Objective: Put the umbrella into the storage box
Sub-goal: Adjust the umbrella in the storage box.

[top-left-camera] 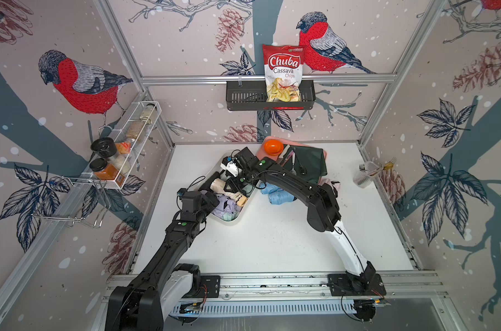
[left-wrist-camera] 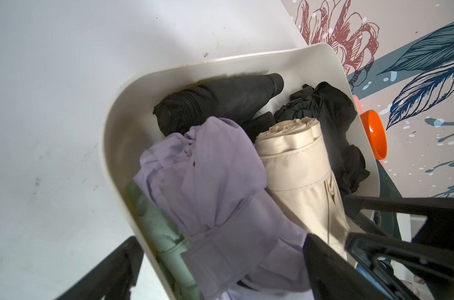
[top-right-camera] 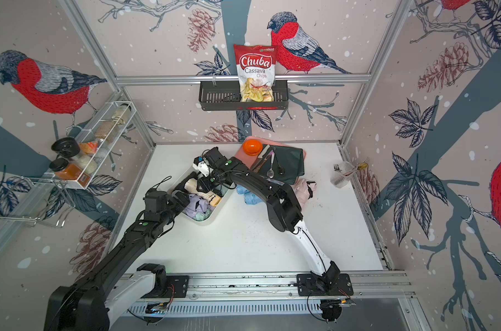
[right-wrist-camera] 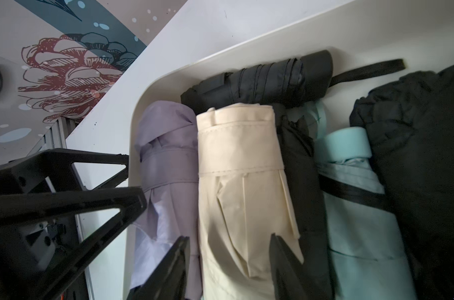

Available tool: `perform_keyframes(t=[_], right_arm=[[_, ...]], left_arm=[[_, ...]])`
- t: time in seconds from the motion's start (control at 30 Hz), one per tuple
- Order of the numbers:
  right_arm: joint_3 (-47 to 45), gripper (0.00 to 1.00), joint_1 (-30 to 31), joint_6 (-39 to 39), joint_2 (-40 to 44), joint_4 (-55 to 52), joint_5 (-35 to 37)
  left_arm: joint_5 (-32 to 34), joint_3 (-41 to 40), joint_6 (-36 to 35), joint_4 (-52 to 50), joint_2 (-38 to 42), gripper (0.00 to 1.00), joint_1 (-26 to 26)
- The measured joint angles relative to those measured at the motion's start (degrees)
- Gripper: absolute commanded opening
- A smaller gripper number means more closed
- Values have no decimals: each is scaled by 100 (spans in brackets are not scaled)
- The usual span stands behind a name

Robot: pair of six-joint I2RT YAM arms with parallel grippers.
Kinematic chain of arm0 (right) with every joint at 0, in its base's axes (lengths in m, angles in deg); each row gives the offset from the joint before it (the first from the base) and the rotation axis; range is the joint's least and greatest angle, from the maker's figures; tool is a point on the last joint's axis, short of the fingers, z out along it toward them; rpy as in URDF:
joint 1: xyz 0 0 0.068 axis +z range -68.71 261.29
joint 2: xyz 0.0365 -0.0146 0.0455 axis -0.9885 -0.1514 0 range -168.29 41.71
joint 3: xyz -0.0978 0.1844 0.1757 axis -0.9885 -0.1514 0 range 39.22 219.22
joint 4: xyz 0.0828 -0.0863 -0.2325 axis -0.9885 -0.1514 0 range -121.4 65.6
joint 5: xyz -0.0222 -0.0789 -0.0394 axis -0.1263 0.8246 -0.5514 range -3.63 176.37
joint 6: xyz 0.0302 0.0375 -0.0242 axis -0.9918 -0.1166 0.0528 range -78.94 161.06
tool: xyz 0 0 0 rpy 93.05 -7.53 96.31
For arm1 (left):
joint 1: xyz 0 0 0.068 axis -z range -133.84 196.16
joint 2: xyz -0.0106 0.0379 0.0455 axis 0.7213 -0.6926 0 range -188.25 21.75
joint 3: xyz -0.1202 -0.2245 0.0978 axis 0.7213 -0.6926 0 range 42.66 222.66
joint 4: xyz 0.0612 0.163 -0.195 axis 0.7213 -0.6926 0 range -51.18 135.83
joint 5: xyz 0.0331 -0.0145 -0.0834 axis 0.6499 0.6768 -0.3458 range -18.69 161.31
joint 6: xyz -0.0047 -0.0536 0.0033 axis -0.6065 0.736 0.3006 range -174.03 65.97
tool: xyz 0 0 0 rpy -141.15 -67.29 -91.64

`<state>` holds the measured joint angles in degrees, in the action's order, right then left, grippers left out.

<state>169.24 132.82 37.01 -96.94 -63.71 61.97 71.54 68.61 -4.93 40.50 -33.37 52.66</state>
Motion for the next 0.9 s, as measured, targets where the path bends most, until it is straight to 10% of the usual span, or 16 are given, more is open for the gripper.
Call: perform_keyframes(t=[0.6, 0.9], right_arm=[[-221, 35, 162, -85, -195, 420, 216], [-203, 48, 153, -157, 81, 107, 610]], left_arm=[[155, 33, -107, 42, -380, 78, 72], [168, 33, -107, 313, -686, 99, 72]])
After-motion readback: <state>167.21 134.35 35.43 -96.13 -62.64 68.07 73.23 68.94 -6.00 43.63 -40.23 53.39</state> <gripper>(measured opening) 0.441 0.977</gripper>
